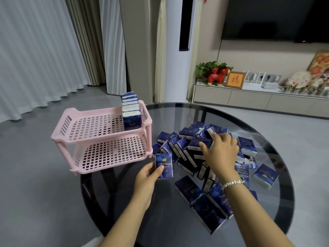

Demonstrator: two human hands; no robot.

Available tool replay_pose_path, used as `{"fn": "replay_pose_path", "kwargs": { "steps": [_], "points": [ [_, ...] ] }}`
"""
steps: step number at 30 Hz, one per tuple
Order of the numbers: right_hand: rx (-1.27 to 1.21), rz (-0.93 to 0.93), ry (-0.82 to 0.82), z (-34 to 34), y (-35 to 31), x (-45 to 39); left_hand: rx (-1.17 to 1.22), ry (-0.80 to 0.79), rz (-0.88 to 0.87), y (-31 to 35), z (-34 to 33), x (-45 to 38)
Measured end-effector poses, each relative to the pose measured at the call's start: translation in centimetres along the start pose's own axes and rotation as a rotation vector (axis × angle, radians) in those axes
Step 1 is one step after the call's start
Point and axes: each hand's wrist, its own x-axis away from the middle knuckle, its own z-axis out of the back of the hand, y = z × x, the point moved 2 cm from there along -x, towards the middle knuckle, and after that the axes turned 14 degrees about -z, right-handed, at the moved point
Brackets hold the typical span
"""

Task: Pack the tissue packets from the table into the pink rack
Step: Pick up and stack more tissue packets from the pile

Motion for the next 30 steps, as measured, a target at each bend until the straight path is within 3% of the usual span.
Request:
{"fn": "replay_pose_path", "kwargs": {
  "steps": [5,13,17,22,26,30],
  "points": [
    [0.073,-0.02,-0.098,-0.7,0.1,-0.7,0.045,-0.007,0.017,0.0,0.0,0.0],
    [-0.158,0.04,-0.123,-0.6,0.4,0.8,0.035,-0.037,0.0,0.3,0.0,0.5],
    [-0.425,0.121,-0.169,-0.5,0.2,1.4,0.046,-0.043,-0.002,0.7,0.3,0.8],
    [-0.686,0.165,-0.4,-0.1,0.1,2.6,0.032,-0.072,-0.011,1.2,0.7,1.2],
    [-0.698,0.238,-0.677,-0.6,-0.1,3.6,0.057,-0.101,0.013,1.5,0.9,1.6],
    [-0.679,0.302,-0.734,-1.4,-0.7,5.0,0.031,-0.167,0.018,1.7,0.6,2.1]
  ]
}}
